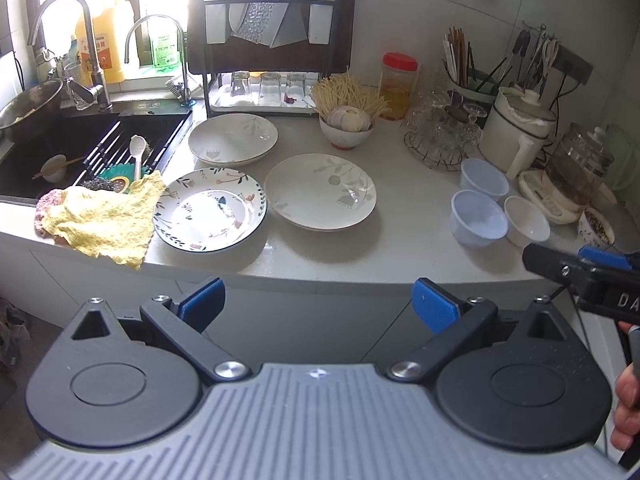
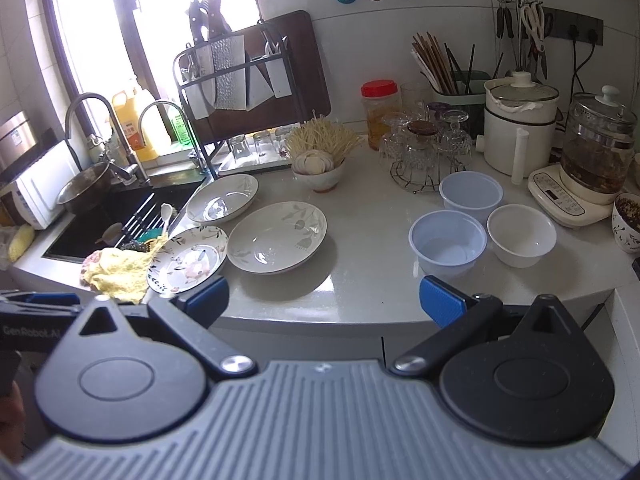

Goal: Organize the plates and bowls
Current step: 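Move the left gripper toward the floral-patterned white plate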

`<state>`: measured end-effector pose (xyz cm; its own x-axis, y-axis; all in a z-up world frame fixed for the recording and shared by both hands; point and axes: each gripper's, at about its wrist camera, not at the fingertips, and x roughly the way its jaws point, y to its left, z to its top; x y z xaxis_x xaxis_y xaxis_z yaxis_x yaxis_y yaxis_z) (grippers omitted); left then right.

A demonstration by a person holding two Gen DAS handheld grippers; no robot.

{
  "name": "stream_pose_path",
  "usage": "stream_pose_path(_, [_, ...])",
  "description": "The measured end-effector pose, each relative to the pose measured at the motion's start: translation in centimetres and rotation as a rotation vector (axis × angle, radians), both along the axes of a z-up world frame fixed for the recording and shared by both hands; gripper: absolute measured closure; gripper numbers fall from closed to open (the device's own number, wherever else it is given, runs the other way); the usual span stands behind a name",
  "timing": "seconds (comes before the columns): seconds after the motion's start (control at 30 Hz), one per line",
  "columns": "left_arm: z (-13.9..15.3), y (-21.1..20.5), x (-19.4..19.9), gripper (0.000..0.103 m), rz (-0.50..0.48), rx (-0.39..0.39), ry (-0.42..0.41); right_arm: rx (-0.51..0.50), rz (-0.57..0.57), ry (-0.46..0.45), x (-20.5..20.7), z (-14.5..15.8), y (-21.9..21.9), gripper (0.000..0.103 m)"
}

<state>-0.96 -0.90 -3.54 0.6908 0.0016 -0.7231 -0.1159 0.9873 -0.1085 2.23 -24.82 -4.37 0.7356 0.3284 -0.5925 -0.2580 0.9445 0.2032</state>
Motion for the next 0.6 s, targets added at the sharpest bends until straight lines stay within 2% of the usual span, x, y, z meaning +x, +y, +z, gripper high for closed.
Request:
stream_pose_path(0.23, [-0.6,0.5,1.1,0.002,-0.006,-0.044,0.031,0.021,0.027,-0.023,0.6,0.4,0.2,0.000])
stream_pose_path(0.6, [0.0,3.6,3.6,0.002,-0.019,0.007,0.041,0.045,0.043,-0.026,2.6,0.3,3.0,0.000])
